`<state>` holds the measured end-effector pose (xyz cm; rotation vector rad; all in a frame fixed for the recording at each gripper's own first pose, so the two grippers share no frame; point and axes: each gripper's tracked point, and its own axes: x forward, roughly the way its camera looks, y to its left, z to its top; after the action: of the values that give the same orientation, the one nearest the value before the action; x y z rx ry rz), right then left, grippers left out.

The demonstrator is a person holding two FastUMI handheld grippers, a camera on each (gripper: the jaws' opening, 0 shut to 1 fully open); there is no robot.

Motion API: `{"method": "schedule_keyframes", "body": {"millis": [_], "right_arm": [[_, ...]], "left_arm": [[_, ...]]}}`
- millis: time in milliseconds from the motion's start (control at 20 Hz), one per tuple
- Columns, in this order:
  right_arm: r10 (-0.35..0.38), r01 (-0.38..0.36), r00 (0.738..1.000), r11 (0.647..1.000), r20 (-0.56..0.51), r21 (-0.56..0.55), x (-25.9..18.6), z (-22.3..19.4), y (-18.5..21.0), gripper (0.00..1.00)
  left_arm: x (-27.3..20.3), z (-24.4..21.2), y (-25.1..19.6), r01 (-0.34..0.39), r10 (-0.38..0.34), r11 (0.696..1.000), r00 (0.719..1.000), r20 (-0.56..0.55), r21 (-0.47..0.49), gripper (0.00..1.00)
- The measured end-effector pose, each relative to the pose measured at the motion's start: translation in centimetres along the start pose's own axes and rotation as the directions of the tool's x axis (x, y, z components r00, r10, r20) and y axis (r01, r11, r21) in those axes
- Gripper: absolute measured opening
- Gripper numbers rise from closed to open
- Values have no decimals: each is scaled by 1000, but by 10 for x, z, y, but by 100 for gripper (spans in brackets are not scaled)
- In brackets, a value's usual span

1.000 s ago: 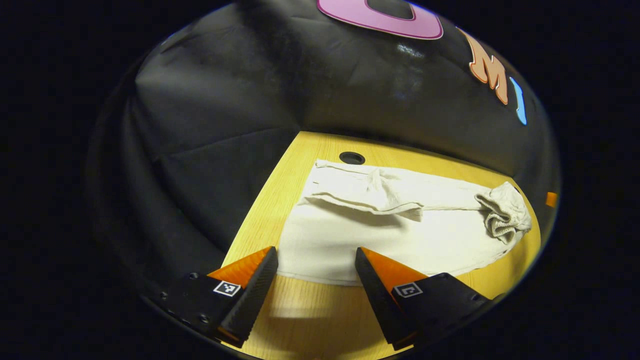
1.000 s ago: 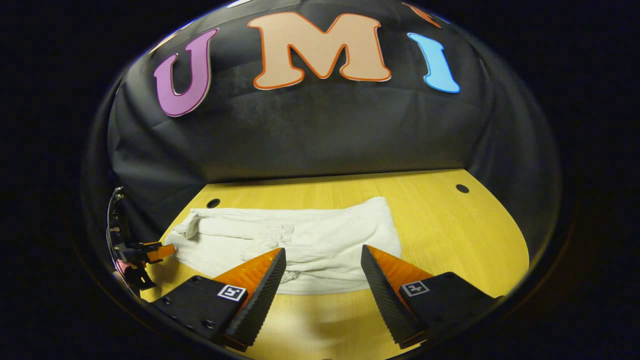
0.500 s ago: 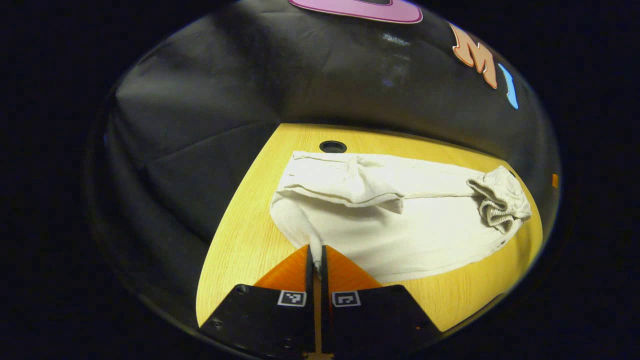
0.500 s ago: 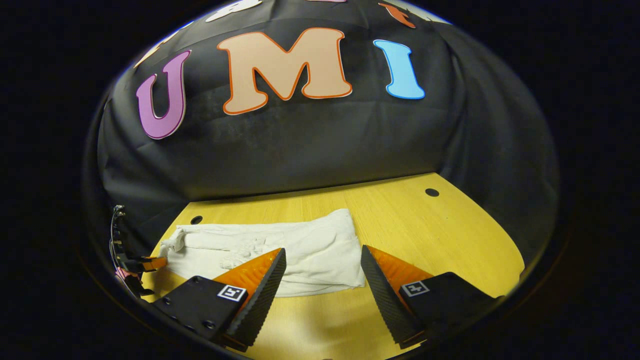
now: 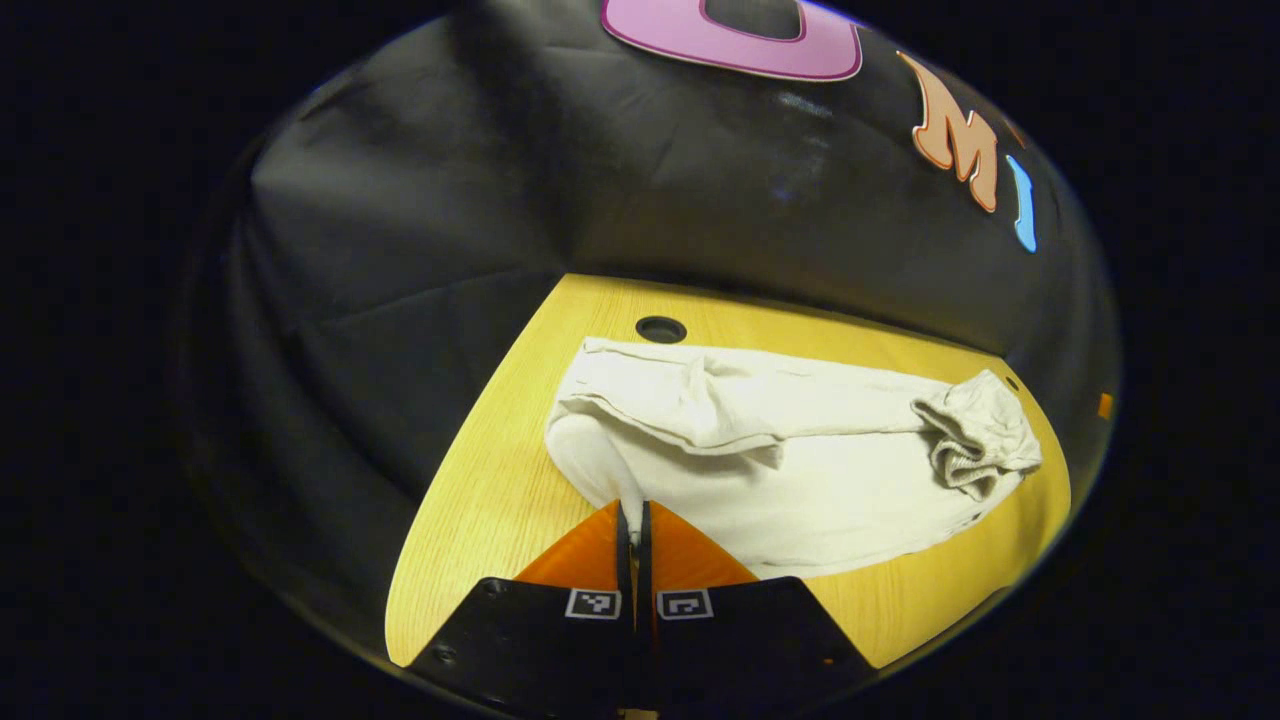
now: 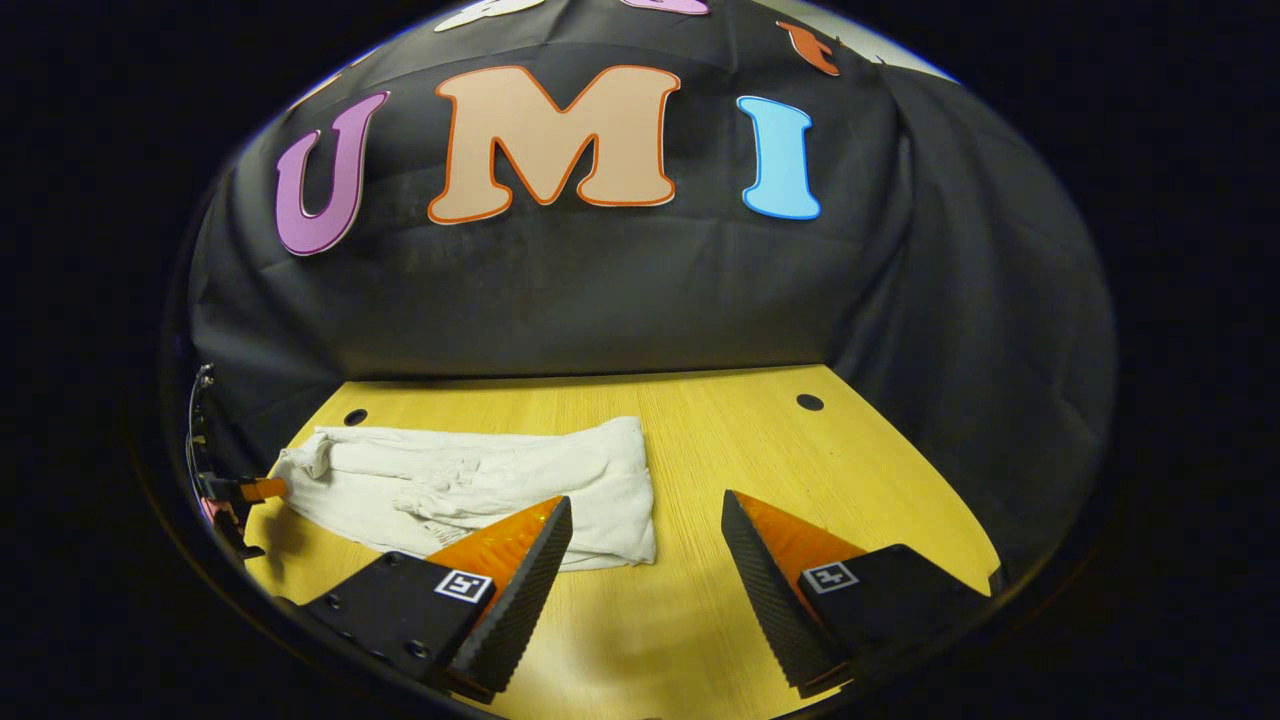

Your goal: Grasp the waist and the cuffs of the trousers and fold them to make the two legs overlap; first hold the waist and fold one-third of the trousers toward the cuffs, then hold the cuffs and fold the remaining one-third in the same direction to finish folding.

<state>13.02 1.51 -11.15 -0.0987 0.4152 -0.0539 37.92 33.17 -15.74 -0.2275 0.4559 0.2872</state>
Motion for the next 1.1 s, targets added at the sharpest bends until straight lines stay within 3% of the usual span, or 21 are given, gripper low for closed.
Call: {"method": "schedule_keyframes", "body": {"millis": [50, 100, 250, 300, 500, 650, 750, 1100], "right_arm": [[-3, 3, 1000, 1000, 1, -2, -1, 1, -3, 93], [-3, 3, 1000, 1000, 4, -3, -1, 1, -6, 96], [10, -10, 1000, 1000, 11, -4, -5, 2, -11, 93], [15, -15, 1000, 1000, 13, -2, -7, 3, -13, 96], [44, -44, 999, 999, 23, 3, -13, 10, -25, 93], [62, -62, 998, 998, 33, 5, -14, 15, -37, 96], [70, -70, 997, 997, 35, 7, -16, 15, -49, 93], [105, -106, 994, 994, 24, 2, -15, 8, -97, 96]], "left_arm": [[-4, 8, -7, 15, -15, 1000, 1000, 10, -15, 0], [-8, 15, -16, 36, -36, 999, 999, 16, -33, 0], [-15, 41, -45, 81, -78, 996, 994, 73, -44, 0], [-19, 49, -58, 98, -95, 995, 992, 83, -33, 0], [-33, 77, -120, 170, -169, 985, 977, 127, 5, 0], [-42, 102, -173, 231, -233, 973, 958, 170, 32, 0], [-50, 119, -212, 269, -276, 961, 941, 198, 63, 0], [-63, 150, -341, 345, -382, 920, 895, 231, 184, 0]]}}
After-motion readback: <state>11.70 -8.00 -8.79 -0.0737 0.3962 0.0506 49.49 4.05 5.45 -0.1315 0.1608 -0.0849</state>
